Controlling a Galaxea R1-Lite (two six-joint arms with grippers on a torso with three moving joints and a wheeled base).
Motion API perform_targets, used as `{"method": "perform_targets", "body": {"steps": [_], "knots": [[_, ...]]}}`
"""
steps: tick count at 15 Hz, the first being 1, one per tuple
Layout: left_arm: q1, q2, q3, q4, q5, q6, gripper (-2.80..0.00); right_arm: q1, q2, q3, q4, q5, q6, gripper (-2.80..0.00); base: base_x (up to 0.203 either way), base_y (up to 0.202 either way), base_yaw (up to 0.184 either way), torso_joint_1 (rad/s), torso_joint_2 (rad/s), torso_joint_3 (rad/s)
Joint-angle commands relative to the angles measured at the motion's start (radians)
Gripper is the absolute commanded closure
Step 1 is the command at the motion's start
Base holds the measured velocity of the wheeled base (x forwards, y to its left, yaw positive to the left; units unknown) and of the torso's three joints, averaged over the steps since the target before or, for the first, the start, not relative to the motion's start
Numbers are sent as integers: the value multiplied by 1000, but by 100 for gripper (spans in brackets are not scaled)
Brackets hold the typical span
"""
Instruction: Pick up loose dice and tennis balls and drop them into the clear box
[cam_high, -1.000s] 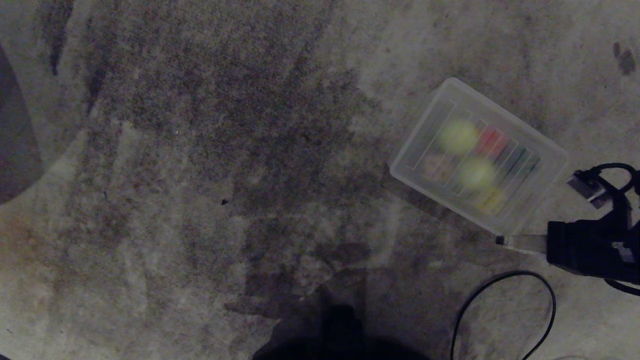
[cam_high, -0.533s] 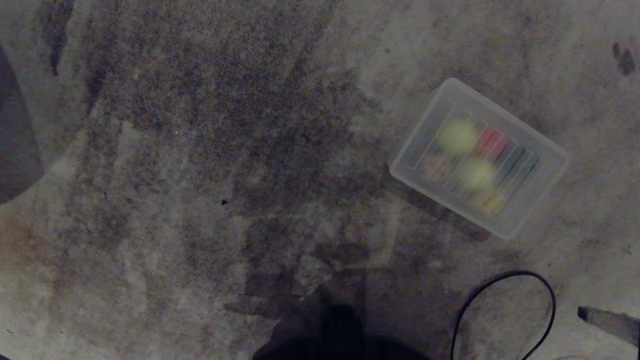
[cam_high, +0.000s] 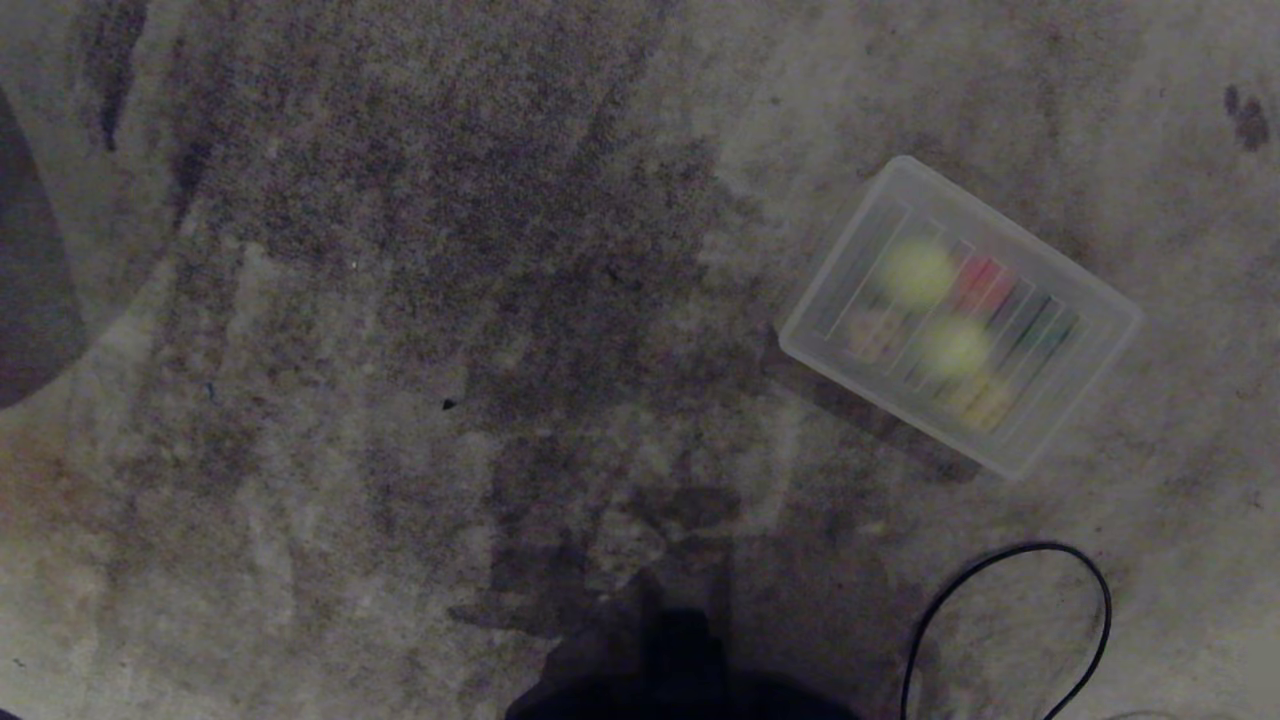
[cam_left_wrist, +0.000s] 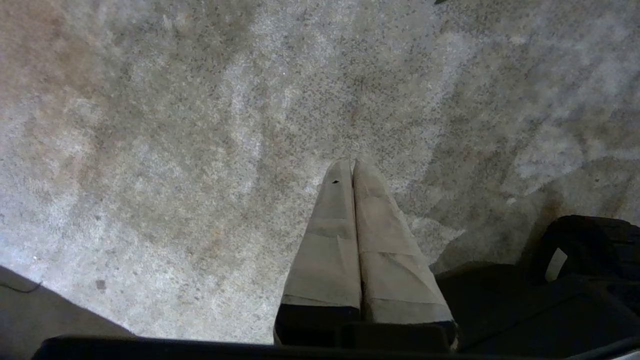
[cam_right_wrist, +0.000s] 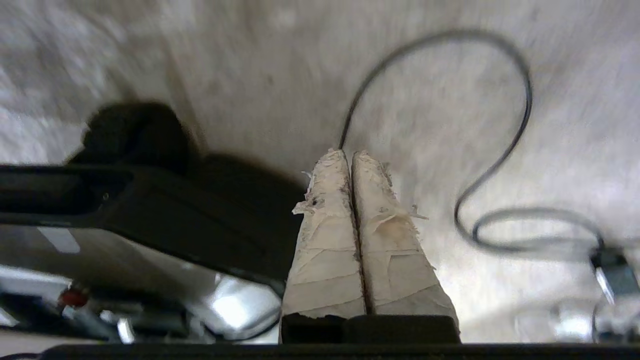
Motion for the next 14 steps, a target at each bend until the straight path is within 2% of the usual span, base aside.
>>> {"method": "perform_targets", "body": {"steps": [1, 3, 7, 9, 10, 14], "knots": [[-1, 1, 2, 0, 2, -1, 0, 4, -179, 9, 2, -2, 3, 0, 0, 0, 0, 0, 0, 0], [-1, 1, 2, 0, 1, 0, 0, 2, -246, 11, 1, -10, 4, 0, 0, 0, 0, 0, 0, 0], [0, 1, 2, 0, 1, -1, 0, 2, -245, 10, 4, -54, 7, 0, 0, 0, 0, 0, 0, 0], [0, 1, 2, 0, 1, 1, 0, 2, -245, 34, 14, -141, -12, 0, 0, 0, 0, 0, 0, 0], [0, 1, 2, 0, 1, -1, 0, 2, -245, 41, 17, -146, -44, 0, 0, 0, 0, 0, 0, 0], [-1, 1, 2, 0, -2, 5, 0, 2, -245, 39, 19, -120, -50, 0, 0, 0, 0, 0, 0, 0]]}}
